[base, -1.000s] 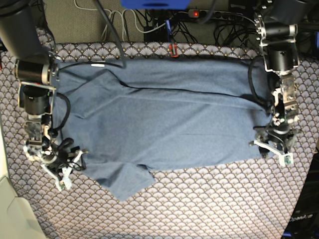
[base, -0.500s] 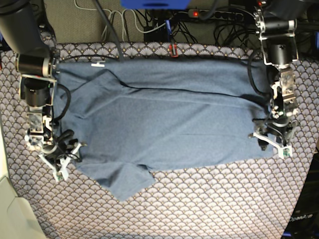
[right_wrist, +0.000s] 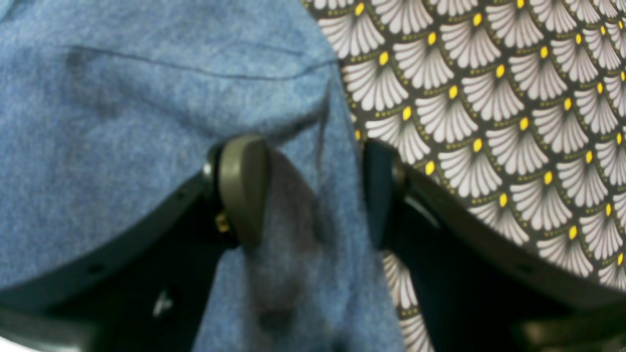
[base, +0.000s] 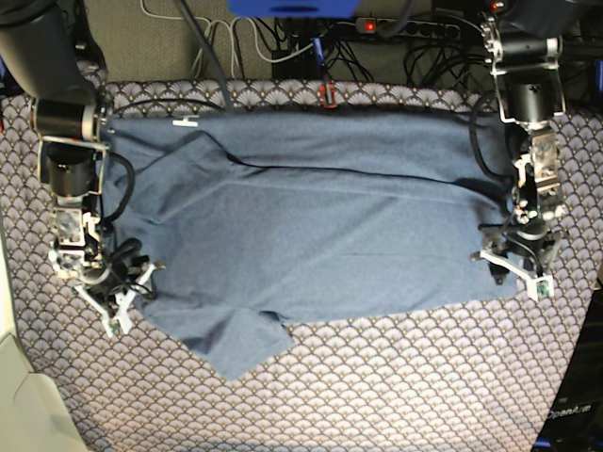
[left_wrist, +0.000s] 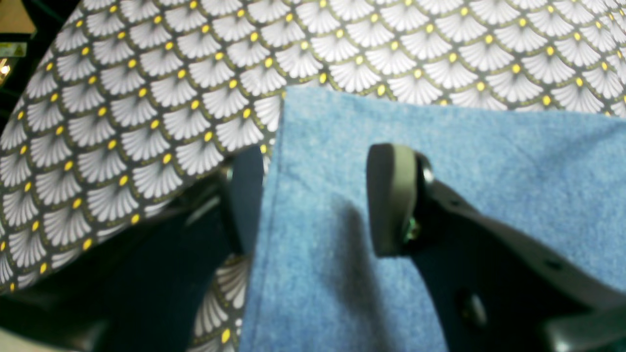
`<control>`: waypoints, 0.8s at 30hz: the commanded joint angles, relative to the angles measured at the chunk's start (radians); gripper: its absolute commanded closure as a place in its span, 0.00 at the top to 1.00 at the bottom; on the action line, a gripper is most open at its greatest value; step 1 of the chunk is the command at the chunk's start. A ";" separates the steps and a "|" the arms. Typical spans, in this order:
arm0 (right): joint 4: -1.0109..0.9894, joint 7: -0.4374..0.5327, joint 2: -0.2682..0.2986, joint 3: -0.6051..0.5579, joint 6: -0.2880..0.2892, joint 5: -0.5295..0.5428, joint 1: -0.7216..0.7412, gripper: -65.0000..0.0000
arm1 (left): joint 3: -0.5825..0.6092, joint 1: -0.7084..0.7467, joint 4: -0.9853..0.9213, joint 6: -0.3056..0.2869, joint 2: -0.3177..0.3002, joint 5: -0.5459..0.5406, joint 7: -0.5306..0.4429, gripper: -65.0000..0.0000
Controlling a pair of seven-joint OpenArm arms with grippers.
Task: Fold the T-shirt properly
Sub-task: 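Grasp the shirt's side edges with both grippers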
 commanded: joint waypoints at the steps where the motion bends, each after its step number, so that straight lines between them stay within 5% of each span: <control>1: 0.015 0.023 0.010 0.002 -0.005 0.014 0.031 0.49 | -0.005 -0.022 0.019 0.006 -0.018 0.000 -0.027 0.52; 6: -0.054 0.029 -0.001 0.002 -0.005 0.014 0.039 0.38 | -0.005 -0.026 0.021 0.011 -0.039 0.000 -0.027 0.52; 13: -0.068 0.030 -0.002 0.002 -0.008 0.014 0.038 0.00 | -0.006 -0.046 0.016 0.011 -0.067 0.000 -0.027 0.52; 21: -0.068 0.030 -0.004 0.003 -0.008 0.014 0.039 0.00 | -0.006 -0.128 -0.074 0.008 -0.065 0.000 -0.031 0.52; 24: -0.068 0.030 -0.004 0.003 -0.008 0.014 0.038 0.00 | -0.003 -0.148 -0.143 0.008 -0.062 0.000 -0.117 0.52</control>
